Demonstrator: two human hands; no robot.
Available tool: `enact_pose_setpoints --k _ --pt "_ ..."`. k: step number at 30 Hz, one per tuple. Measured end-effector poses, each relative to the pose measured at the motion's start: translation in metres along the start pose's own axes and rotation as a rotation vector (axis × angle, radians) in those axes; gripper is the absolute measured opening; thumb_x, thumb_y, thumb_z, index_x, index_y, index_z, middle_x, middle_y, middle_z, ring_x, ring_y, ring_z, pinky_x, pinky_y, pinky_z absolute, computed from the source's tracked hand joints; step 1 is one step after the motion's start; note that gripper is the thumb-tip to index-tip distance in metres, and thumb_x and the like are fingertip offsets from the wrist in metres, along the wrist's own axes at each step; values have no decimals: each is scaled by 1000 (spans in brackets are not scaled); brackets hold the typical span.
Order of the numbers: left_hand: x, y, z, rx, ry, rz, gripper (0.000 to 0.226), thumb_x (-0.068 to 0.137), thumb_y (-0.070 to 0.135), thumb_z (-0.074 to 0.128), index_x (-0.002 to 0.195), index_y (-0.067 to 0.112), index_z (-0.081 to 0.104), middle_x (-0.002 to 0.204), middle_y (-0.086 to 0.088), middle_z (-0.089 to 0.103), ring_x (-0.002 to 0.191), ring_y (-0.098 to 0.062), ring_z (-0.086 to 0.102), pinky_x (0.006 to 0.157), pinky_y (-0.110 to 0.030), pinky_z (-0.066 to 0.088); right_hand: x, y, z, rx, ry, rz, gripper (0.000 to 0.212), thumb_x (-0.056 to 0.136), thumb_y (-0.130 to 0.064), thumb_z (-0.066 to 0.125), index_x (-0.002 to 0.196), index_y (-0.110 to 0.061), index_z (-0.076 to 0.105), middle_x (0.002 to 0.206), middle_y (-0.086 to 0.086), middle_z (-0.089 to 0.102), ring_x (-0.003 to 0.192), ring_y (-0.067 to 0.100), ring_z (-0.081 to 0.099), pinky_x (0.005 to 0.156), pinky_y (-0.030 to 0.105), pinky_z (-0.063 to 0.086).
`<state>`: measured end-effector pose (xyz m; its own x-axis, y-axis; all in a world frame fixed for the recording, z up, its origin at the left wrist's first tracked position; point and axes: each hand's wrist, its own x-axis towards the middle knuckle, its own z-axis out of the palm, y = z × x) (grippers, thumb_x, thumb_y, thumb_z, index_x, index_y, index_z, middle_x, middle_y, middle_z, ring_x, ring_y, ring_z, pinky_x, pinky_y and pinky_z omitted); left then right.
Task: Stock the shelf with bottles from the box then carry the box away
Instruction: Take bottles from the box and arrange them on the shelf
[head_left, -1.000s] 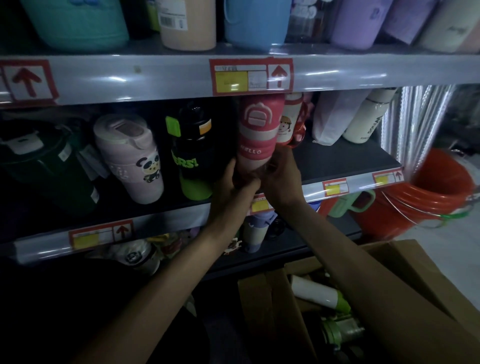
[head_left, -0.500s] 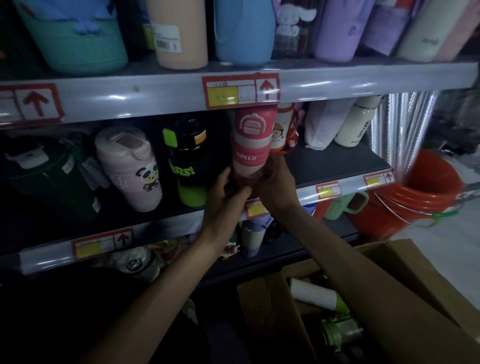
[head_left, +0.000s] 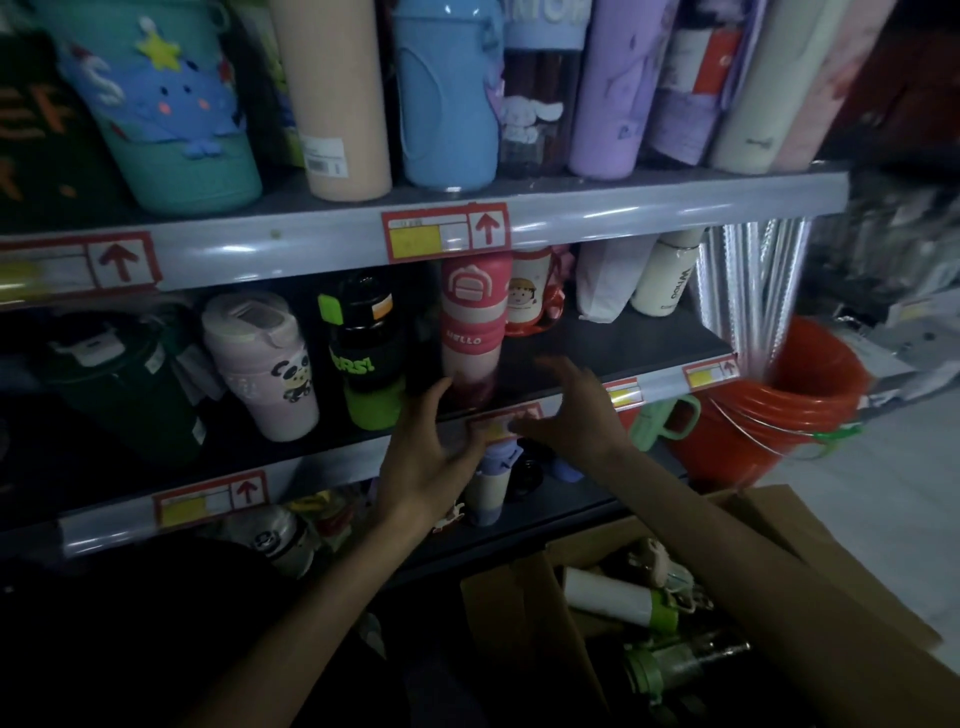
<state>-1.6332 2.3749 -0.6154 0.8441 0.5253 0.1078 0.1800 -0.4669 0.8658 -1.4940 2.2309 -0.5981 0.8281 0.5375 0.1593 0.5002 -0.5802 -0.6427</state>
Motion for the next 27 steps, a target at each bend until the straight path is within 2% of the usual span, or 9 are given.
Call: enact_pose_setpoints --k 2,5,7,9,13,16,19,23,27 --pt "-7 1 0 144 -3 52 72 88 51 64 152 36 36 155 5 41 140 -16 41 108 -37 43 -12 5 -14 -51 -27 2 91 68 -25 93 147 -15 49 137 14 54 125 28 54 90 20 35" --pt "-15 5 1 334 1 191 78 84 61 51 151 24 41 150 1 47 136 -16 45 106 -31 41 -31 16 -33 -91 -46 6 95 66 -30 94 148 -16 49 138 12 52 125 27 54 94 22 39" --pt "-19 6 4 447 -3 267 78 83 58 51 150 19 43 149 -2 47 136 -21 46 107 -35 42 -43 24 -45 -148 -85 6 103 63 -41 93 151 -20 45 146 12 48 135 28 47 107 30 42" --pt "-24 9 8 545 -22 329 76 84 55 55 150 19 44 148 -3 48 133 -25 48 107 -38 43 -55 35 -56 -231 -115 34 113 59 -52 91 155 -25 37 156 14 38 146 33 34 116 42 38" --pt "-37 22 21 666 -109 441 75 82 58 49 146 20 47 145 0 50 132 -26 51 108 -44 42 -87 48 -81 -347 -163 54 127 53 -70 79 160 -32 23 163 13 23 151 37 23 119 48 31" --pt "-44 29 37 731 -199 461 85 82 68 42 156 27 33 156 1 37 143 -24 39 115 -47 35 -112 62 -100 -446 -258 73 124 66 -64 79 162 -36 7 166 14 12 154 36 13 123 50 23" --pt "-49 31 60 756 -306 484 87 84 71 40 160 33 21 165 2 23 150 -23 26 120 -44 29 -138 78 -113 -509 -339 82 120 71 -61 78 162 -35 3 165 14 12 154 35 13 123 49 23" --pt "-51 23 104 778 -435 561 84 89 68 45 160 30 21 164 1 25 149 -25 29 116 -42 31 -165 113 -115 -538 -488 129 112 75 -58 78 161 -26 14 159 11 24 150 33 23 120 45 30" --pt "-51 -4 158 800 -576 529 78 89 63 47 157 30 28 155 4 35 141 -23 39 109 -41 38 -188 159 -108 -593 -664 207 110 77 -58 77 162 -28 14 161 9 23 152 32 21 123 53 22"
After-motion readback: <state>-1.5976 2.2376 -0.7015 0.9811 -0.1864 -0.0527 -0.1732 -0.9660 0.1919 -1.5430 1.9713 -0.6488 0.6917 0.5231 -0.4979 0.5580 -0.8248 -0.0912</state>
